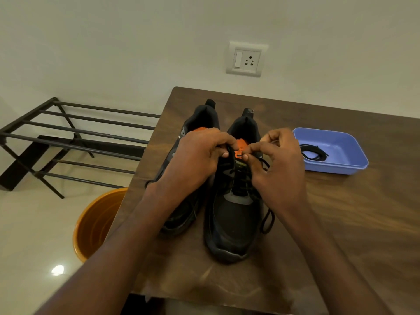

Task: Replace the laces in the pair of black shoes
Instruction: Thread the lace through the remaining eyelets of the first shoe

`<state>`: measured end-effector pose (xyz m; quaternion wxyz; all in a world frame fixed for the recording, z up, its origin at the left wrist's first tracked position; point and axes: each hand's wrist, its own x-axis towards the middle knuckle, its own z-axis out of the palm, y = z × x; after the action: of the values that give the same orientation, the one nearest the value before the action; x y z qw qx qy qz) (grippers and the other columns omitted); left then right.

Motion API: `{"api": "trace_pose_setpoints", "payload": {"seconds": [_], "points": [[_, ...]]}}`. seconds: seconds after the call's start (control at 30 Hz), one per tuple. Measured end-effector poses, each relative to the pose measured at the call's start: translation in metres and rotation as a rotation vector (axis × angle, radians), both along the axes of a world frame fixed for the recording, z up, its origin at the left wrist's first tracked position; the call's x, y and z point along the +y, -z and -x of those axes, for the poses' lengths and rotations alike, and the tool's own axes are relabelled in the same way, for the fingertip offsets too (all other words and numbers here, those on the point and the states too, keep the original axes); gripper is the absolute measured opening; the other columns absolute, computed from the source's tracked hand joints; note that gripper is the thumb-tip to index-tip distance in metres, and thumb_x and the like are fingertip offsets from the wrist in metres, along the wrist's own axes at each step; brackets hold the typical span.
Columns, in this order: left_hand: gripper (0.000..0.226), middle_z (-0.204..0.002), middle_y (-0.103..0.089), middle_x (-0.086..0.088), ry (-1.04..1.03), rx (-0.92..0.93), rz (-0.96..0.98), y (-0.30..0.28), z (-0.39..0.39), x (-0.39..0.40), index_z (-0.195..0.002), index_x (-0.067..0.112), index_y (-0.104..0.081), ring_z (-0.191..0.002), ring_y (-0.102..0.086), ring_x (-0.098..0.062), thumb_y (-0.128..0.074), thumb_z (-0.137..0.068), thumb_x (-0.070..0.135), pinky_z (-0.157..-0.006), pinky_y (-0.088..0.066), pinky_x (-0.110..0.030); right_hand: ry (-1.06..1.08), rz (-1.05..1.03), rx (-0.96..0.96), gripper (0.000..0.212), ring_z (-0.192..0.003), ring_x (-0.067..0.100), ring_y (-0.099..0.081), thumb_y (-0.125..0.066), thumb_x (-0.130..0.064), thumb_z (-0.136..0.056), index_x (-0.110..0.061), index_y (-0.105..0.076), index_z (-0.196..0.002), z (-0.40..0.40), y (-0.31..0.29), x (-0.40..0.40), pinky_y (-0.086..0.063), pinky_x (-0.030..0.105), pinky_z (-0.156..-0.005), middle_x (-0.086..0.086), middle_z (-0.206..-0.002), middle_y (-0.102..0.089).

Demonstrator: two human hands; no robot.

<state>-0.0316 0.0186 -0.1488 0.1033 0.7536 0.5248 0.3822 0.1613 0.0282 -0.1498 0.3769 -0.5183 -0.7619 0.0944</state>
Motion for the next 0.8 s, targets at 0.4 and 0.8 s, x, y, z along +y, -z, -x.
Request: {"api": "trace_pose_setpoints", "payload": {"seconds": [0.4, 0.8], "points": [[0.024, -0.089, -0.068, 0.006, 0.005, -0.052, -0.012, -0.002, -0.003, -0.002, -0.106, 0.019, -0.078, -0.081, -0.064, -0.009, -0.066, -0.094, 0.001, -0.076, -0.055, -0.028, -0.034, 0.190, 0.142, 0.024, -0.106, 0.021, -0.053, -0.084, -0.019, -0.084, -0.037, -0.069, -0.085, 0.008, 0.004, 0.004, -0.047, 0.025, -0.082, -0.006, -0.107, -0.050], [0.023, -0.094, -0.069, 0.009, 0.003, -0.108, 0.098, -0.009, -0.001, -0.011, -0.110, 0.015, -0.069, -0.092, -0.068, -0.006, -0.072, -0.091, 0.002, -0.087, -0.057, -0.023, -0.043, 0.162, 0.139, 0.017, -0.104, 0.021, -0.053, -0.080, -0.018, -0.086, -0.033, -0.072, -0.089, 0.009, 0.013, 0.006, -0.052, 0.034, -0.081, -0.008, -0.107, -0.047]]}}
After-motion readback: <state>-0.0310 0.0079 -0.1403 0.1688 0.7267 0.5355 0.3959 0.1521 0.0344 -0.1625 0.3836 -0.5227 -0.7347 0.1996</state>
